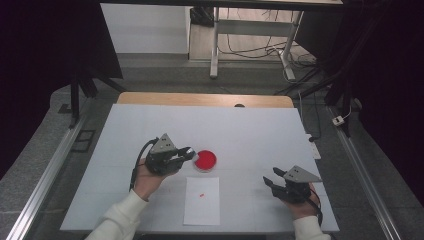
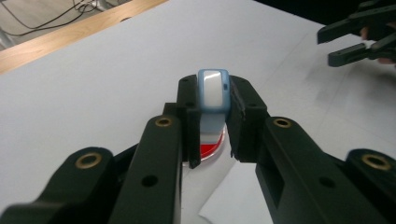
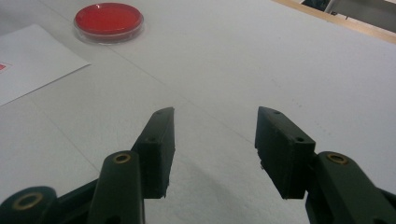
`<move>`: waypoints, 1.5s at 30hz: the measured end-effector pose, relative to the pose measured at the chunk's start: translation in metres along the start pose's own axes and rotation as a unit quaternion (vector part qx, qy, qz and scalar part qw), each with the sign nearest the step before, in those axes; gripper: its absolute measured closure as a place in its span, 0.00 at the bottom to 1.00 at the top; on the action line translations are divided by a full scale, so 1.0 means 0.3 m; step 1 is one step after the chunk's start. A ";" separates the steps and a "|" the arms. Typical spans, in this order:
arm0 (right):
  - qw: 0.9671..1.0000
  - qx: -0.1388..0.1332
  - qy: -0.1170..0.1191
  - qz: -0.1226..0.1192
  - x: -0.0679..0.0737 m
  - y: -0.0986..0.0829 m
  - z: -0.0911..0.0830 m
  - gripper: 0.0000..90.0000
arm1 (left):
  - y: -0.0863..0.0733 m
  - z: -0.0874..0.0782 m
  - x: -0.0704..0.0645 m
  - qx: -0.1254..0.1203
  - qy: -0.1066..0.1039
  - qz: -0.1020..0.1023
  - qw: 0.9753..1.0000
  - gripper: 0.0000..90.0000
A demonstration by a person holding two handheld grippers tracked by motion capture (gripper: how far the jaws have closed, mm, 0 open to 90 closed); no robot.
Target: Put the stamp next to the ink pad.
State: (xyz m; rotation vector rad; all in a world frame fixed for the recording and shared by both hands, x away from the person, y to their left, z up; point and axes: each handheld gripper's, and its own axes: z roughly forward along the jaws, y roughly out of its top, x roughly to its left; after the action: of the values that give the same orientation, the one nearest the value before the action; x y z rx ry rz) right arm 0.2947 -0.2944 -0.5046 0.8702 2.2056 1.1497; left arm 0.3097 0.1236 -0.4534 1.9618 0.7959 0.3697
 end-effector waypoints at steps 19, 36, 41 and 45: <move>1.000 0.008 0.000 -0.003 0.004 -0.001 0.011 0.53 | -0.030 0.078 0.092 0.047 0.051 -0.001 0.998 0.84; 1.000 0.013 -0.001 -0.004 0.007 -0.002 0.017 0.53 | -0.073 0.153 0.168 0.093 0.067 -0.027 0.993 0.84; 1.000 0.015 -0.002 -0.005 0.007 -0.003 0.018 0.52 | -0.082 0.167 0.177 0.106 0.072 -0.027 0.991 0.84; 1.000 0.015 -0.003 -0.005 0.007 -0.003 0.018 0.52 | -0.087 0.178 0.180 0.113 0.074 -0.026 0.990 0.84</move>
State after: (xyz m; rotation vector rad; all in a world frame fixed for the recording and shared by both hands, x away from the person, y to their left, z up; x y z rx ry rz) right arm 0.2966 -0.2906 -0.5084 0.8716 2.2255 1.1116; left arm 0.3695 0.1327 -0.5063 2.1379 1.0198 0.4132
